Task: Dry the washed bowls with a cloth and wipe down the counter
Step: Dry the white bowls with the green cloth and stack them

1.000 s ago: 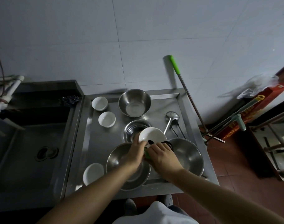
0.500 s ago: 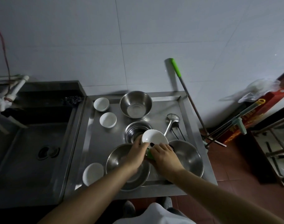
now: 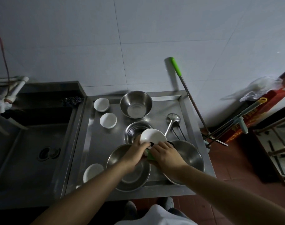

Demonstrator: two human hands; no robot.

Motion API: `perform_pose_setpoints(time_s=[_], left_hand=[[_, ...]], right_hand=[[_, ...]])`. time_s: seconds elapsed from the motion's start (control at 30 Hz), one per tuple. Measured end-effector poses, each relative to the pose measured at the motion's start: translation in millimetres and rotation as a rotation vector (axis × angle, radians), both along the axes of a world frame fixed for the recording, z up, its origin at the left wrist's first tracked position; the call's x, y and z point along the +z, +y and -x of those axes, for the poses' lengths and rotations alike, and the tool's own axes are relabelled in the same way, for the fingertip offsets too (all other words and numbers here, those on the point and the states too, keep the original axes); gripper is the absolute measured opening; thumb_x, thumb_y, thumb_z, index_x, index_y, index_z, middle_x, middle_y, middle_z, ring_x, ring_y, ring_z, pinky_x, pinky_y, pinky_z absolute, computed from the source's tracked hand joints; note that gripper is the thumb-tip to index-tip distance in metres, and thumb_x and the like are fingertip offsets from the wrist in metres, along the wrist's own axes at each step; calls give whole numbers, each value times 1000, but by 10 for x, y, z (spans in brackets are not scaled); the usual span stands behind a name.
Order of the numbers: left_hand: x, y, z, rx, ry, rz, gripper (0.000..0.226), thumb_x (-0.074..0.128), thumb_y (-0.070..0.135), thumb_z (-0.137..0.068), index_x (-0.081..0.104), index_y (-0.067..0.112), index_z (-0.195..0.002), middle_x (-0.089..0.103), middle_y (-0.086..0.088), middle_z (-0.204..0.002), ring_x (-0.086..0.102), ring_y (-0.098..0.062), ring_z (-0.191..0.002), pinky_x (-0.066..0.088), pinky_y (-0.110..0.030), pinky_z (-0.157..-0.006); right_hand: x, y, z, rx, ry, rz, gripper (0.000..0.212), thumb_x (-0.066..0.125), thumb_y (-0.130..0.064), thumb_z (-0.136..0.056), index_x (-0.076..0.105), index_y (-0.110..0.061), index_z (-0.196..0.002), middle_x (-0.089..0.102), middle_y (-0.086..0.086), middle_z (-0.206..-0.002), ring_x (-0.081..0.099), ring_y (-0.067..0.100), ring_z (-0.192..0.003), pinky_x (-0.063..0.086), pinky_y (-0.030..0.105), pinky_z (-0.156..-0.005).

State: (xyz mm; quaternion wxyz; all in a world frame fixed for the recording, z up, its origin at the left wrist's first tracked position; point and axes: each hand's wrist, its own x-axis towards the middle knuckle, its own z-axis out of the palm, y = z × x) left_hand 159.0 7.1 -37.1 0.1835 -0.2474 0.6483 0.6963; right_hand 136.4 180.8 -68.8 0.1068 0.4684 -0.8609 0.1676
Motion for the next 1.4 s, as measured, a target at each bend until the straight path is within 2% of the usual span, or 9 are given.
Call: perform_pose_setpoints(time_s=[0.13,0.23,0.33,0.57,0.77,0.87,1.07,1.23,1.4], left_hand=[[40,50,-25,5,60,112,17,48,9,-93,56,24,-89,56,-3,-75,53,-15,-69,44,-29,-63],[152,-186,98,-226,6,201,13,52,13,-84,50,16,-72,47,-1,-69,43,-13,-66,37,-25,-58],[209,-313,182,-382,-86,181,18,57,23,-76,60,13,-90,55,-9,-76,51,-23,-73,39,-29,-62],[-41,102,19,26,84,103,35,49,16,-98,52,35,-128,65,-9,-102,63,-19,-92,54,-35,-77],[109,-322,222,-180,-31,194,12,53,30,-70,48,21,-63,46,1,-63,43,-15,-65,33,-30,-60],[46,-379,240,-195,-198,84,21,60,36,-71,63,17,-79,57,-8,-70,54,-22,-68,41,-31,-62],[-123,55,65,96,16,94,36,52,18,-98,50,32,-131,66,-4,-111,64,-19,-98,57,-37,-84],[62,-279,257,-53,20,253,20,50,15,-91,52,17,-71,49,0,-67,44,-14,-64,36,-30,-62],[59,-449,297,-101,-128,45,8,54,20,-79,58,14,-83,53,-10,-71,53,-22,-65,44,-28,-55]], right_hand=[[-74,-78,-121,-37,-39,34,36,61,-46,-92,65,-13,-108,65,3,-100,60,22,-88,53,41,-78],[-110,177,-57,224,29,-38,38,69,-35,-89,60,-18,-121,65,0,-117,59,20,-108,49,38,-99],[-115,378,174,356,125,-137,41,75,-26,-85,60,-22,-123,64,-4,-124,56,18,-118,43,36,-108],[-20,-98,97,-86,-22,-28,36,58,-46,-91,67,-14,-104,68,2,-96,62,23,-86,54,42,-76],[-28,226,237,304,63,-99,31,64,-33,-91,63,-21,-119,65,-3,-119,57,18,-113,46,37,-103],[-36,298,377,374,85,-177,29,69,-27,-87,64,-23,-116,65,-5,-118,57,17,-113,45,36,-103],[20,-169,241,-24,-51,-86,43,49,-50,-88,68,-15,-102,69,1,-91,64,22,-83,56,41,-76],[39,-51,258,207,-26,-67,37,52,-48,-89,65,-19,-108,69,-1,-105,62,18,-98,50,35,-91],[96,129,526,375,59,-196,32,48,-34,-91,68,-24,-113,66,-6,-116,58,16,-112,41,33,-105]])
